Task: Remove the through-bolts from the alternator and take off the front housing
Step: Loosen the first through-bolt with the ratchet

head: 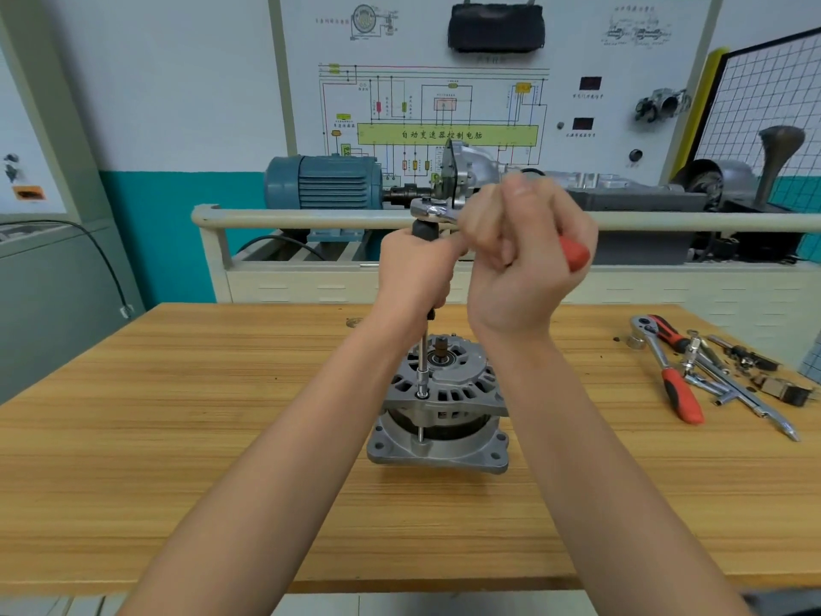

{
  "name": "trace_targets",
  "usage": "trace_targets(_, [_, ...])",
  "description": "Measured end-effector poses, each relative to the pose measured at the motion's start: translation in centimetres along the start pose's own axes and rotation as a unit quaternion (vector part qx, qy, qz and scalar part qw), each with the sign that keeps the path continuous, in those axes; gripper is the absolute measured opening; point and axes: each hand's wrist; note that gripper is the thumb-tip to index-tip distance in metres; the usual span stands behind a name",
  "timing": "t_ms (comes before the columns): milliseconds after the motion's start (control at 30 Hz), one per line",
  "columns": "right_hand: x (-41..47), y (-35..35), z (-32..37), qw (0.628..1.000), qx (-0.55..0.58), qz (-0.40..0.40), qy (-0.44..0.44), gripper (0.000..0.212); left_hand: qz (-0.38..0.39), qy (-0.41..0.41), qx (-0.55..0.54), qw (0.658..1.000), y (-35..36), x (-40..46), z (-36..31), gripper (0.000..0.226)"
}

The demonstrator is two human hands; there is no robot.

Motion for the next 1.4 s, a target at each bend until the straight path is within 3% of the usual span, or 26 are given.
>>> trace_targets(133, [1.9,-1.7,0.6,0.984,0.137,-0.065,0.089,0.051,0.109,0.011,-0.03,0.994,-1.2,0.3,0.1,0.04])
trace_targets(267, [3.1,-3.5,0.8,0.925,0.285,-0.164,0.188,0.049,0.256,0.029,-0.063,0.964,-2.4,0.5,0.6,0.043])
trace_targets(333, [3.2,-4.1,0.9,0.905,0.328,-0.192,0.191,0.049,0.277,0.037,-0.057,0.959,-2.1,0.5,0.8,0.048])
trace_targets(467, [2.6,-3.7,1.0,0.937,0.274,-0.15,0.155,0.051,0.215,0.038,-0.065,0.974,-1.3,0.4,1.0,0.048])
trace_targets(600, [1.3,-1.3,0.1,0.991,0.105,-0.043,0.066,0.049,0.092,0.003,-0.056,0.994,-0.6,0.3,0.9,0.043])
trace_targets(700, [0.4,0.2,-0.6,1.0,-0.016,-0.015,0.006,0.041,0.007,-0.016,-0.03,0.999,-0.1,0.1,0.5,0.036])
trace_targets(767, [0.0,0.5,-0.6,0.999,-0.031,-0.003,-0.013,0.035,-0.015,-0.005,-0.013,1.0,0.1,0.0,0.5,0.036])
trace_targets(833, [0.1,0.1,-0.3,1.0,-0.003,-0.004,-0.006,0.039,0.004,0.003,-0.019,1.0,0.0,0.1,0.7,0.036])
trace_targets(933, [1.3,-1.0,0.3,0.993,0.102,-0.023,0.061,0.049,0.109,0.024,-0.034,0.993,-0.9,0.2,1.0,0.039])
trace_targets(1100, [3.1,-3.2,0.7,0.928,0.286,-0.144,0.189,0.051,0.255,0.086,-0.041,0.962,-3.1,0.2,1.0,0.035])
trace_targets(1233, [3.4,-4.0,0.4,0.895,0.35,-0.193,0.196,0.05,0.224,0.06,-0.05,0.971,-2.0,0.4,0.7,0.038])
trace_targets(1400, [2.6,-3.2,0.7,0.945,0.254,-0.142,0.152,0.052,0.133,0.033,-0.078,0.988,-0.8,0.3,1.1,0.043])
Point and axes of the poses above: each hand's wrist, its own x-axis towards the middle knuckle, its own y-axis out of the palm, z = x × y, and after that the axes turned 15 degrees about x, right-handed
